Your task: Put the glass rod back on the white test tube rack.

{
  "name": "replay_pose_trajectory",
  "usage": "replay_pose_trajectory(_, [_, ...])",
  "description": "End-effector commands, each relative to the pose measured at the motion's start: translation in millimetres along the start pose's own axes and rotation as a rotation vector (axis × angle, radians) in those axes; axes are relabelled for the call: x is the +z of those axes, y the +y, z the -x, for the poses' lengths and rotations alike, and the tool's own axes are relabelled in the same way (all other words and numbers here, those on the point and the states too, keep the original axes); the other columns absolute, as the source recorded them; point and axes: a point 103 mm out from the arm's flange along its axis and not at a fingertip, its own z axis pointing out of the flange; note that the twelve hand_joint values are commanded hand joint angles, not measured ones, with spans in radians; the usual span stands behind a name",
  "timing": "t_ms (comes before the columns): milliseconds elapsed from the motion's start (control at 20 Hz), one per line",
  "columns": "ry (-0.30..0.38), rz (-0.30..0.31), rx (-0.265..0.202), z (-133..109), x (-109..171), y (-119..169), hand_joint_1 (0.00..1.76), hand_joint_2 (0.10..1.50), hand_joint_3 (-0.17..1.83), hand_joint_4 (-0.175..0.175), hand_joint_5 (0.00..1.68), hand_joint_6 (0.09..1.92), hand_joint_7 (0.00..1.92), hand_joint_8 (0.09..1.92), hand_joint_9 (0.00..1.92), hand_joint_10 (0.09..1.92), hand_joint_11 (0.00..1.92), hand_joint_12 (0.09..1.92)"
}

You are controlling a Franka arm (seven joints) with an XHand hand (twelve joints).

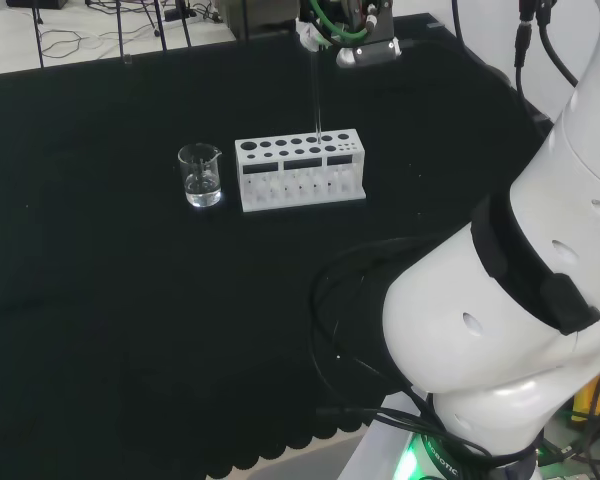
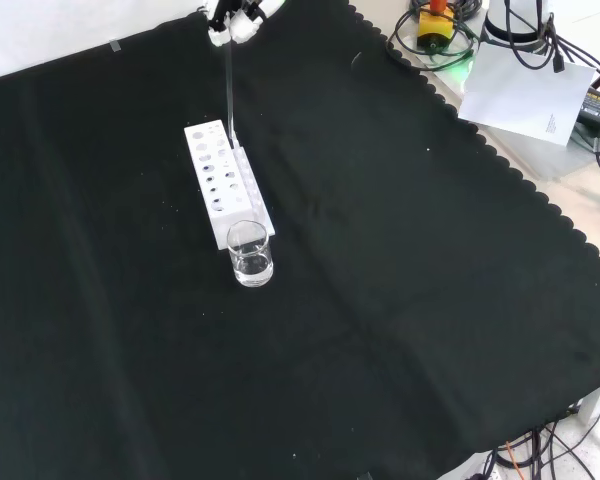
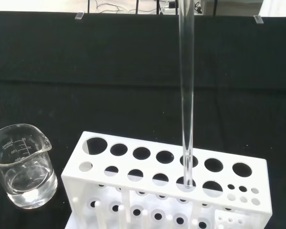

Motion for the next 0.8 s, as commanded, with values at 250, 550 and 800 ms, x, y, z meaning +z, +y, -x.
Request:
replay_pose_trajectory(250, [0.011,0.001,-0.004,2,9,2,1.3,1.13,-0.17,-0.175,1.1,0.58,1.2,0.97,1.64,0.86,1.63,0.77])
replay_pose_trajectory(550, [0.009,-0.011,0.0,0,12,10,1.3,1.12,-0.17,-0.175,1.1,0.58,1.2,0.97,1.64,0.86,1.63,0.77])
replay_pose_trajectory(800, [0.022,-0.014,-0.011,-3,18,21,1.3,1.12,-0.17,-0.175,1.11,0.58,1.2,0.97,1.64,0.86,1.63,0.77])
